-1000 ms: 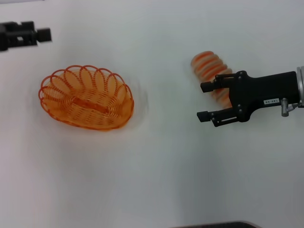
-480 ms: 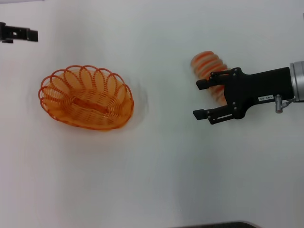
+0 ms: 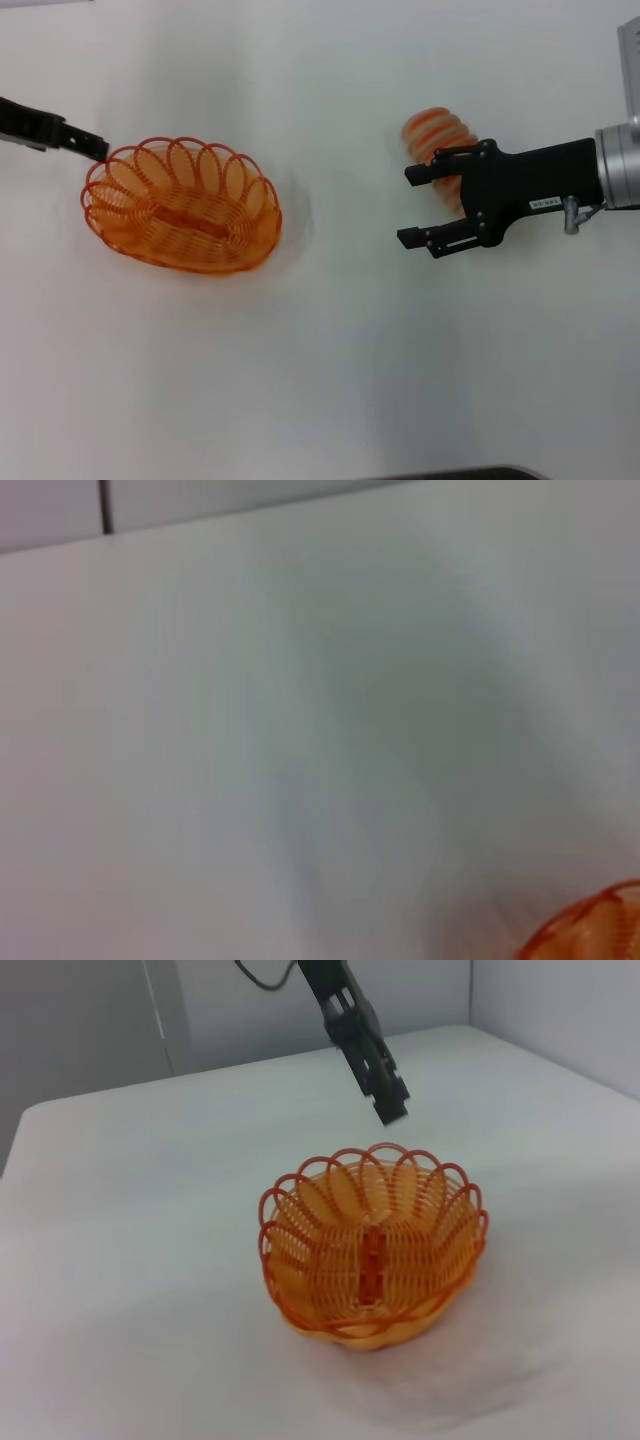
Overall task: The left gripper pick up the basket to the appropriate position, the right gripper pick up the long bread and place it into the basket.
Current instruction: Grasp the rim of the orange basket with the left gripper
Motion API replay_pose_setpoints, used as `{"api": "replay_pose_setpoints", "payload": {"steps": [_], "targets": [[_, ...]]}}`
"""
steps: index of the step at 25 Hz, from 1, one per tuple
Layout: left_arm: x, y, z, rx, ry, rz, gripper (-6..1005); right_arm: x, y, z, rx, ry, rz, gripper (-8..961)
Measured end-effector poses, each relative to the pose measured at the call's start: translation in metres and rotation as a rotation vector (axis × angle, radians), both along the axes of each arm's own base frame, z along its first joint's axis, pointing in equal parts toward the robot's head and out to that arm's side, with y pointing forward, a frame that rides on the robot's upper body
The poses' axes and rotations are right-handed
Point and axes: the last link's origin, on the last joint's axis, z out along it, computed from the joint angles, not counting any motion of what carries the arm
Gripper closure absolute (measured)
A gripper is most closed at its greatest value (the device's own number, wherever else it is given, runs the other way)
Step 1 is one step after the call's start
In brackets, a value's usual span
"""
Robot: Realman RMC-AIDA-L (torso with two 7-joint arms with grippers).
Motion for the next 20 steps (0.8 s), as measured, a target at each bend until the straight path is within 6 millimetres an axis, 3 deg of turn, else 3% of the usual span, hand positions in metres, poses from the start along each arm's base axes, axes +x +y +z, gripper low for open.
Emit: {"api": "replay_pose_setpoints", "payload": {"steps": [10,20], "targets": [[0.003,-0.002,-0.029,-0.086,0.077,-0.004,151,-0.004,0.006,-0.001,0.008,-0.008,0.006,93],[0.001,-0.003,-0.037,-0.097,0.078,0.002,213,-0.008,0.011,-0.003,0.018,-0.014,0.011,93]]}}
